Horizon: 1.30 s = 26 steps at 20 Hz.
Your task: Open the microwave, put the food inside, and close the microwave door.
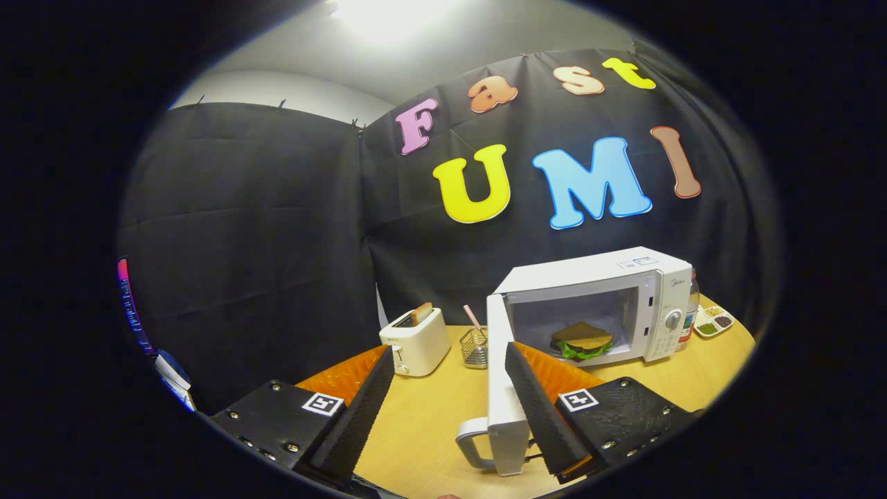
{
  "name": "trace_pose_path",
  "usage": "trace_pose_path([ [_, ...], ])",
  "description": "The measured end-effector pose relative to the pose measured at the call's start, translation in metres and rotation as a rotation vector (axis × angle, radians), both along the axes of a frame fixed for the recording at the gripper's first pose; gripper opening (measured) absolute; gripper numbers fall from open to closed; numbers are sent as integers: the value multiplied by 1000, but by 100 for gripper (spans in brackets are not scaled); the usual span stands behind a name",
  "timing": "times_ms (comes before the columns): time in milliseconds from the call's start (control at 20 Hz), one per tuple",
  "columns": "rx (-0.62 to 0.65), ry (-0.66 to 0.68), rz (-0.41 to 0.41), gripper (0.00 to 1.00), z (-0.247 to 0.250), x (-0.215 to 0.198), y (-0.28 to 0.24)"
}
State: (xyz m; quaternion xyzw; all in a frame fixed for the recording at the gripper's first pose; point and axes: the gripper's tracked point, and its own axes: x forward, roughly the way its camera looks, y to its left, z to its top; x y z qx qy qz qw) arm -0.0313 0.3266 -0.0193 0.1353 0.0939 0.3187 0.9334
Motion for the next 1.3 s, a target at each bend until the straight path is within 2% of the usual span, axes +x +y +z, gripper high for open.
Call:
trace_pose_path([
  [300, -20, 4, 129, 96, -14, -35, 41],
  [450, -49, 41, 181, 86, -34, -47, 57],
  [550, -99, 61, 194, 72, -52, -49, 60],
  [650, -159, 75, 202, 33, -73, -48, 61],
  [700, -186, 73, 186, 15, -81, -42, 57],
  [750, -190, 85, 208, 1, -90, -43, 60],
  [850, -195, 107, 231, 5, -102, -43, 60],
  [1050, -200, 151, 192, 5, -115, -28, 37],
  [1100, -193, 159, 193, 1, -117, -22, 40],
  [1300, -220, 159, 157, 1, -123, -7, 11],
])
